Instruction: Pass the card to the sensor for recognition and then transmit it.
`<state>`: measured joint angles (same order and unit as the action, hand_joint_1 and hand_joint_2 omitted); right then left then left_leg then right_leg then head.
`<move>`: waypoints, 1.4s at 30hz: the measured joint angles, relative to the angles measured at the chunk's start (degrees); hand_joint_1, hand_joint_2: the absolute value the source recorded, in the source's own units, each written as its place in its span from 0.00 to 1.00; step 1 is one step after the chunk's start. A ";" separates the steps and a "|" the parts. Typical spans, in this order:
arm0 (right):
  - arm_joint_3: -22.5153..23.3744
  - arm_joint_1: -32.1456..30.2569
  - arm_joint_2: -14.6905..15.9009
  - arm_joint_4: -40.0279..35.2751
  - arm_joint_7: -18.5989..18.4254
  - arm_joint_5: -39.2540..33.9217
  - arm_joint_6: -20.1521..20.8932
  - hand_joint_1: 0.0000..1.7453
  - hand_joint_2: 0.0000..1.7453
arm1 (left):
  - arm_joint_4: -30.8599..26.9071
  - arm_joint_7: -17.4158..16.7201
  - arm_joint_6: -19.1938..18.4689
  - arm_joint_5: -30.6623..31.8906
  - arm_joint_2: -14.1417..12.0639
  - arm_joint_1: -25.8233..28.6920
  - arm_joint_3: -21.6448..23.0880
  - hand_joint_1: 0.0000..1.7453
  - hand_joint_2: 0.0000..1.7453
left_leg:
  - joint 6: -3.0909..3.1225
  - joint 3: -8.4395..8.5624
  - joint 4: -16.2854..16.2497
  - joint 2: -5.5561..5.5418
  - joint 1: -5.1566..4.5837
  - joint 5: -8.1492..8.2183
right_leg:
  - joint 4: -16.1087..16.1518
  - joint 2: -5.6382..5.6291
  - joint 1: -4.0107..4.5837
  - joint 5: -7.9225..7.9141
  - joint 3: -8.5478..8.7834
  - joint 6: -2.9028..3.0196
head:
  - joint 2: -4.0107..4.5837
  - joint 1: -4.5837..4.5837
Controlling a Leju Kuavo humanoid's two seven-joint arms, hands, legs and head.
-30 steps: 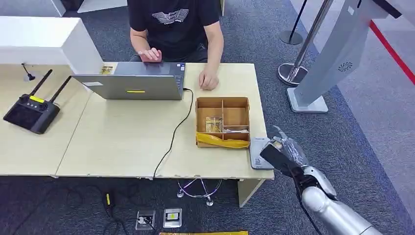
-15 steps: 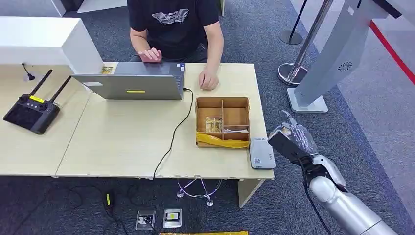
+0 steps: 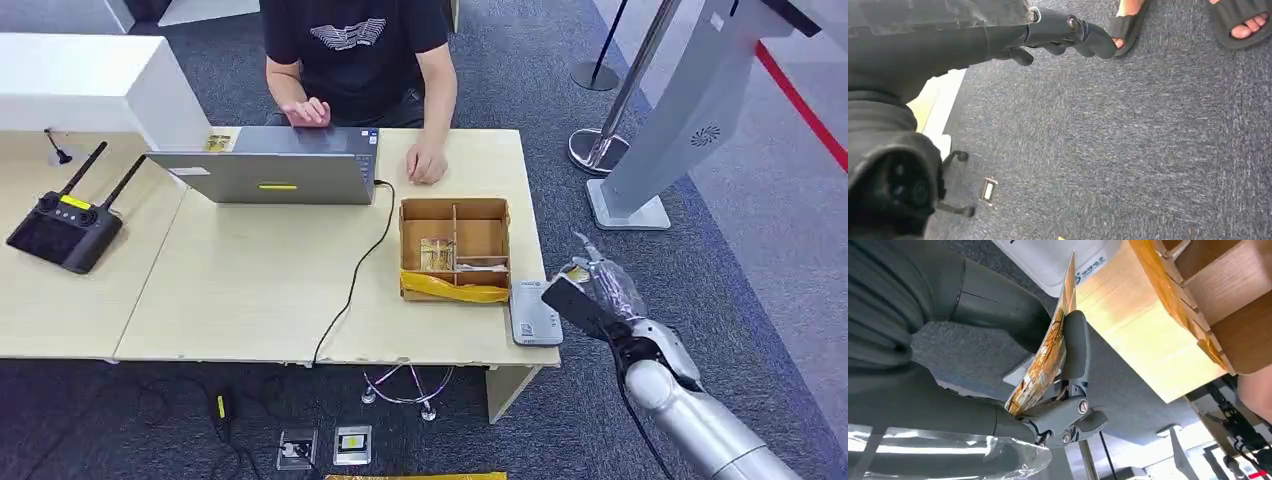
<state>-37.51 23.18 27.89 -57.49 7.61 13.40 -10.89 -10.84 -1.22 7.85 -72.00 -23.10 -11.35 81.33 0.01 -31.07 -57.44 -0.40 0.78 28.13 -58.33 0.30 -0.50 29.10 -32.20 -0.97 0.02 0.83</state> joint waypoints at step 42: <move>-1.64 -2.63 -5.64 5.99 -0.39 -2.95 0.29 1.00 1.00 | -0.11 0.61 -0.06 1.40 -0.22 -0.04 0.00 0.00 0.00 | 0.00 0.02 0.00 0.03 0.00 0.00 | 0.00 -0.03 0.00 0.00 -0.02 0.00 | 0.00 0.00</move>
<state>-39.15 20.55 22.25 -51.49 7.21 10.45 -10.60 -10.95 -0.61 7.78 -70.60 -23.32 -11.38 81.33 0.01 -31.05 -57.44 -0.37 0.78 28.13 -58.33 0.28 -0.50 29.11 -32.22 -0.97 0.02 0.83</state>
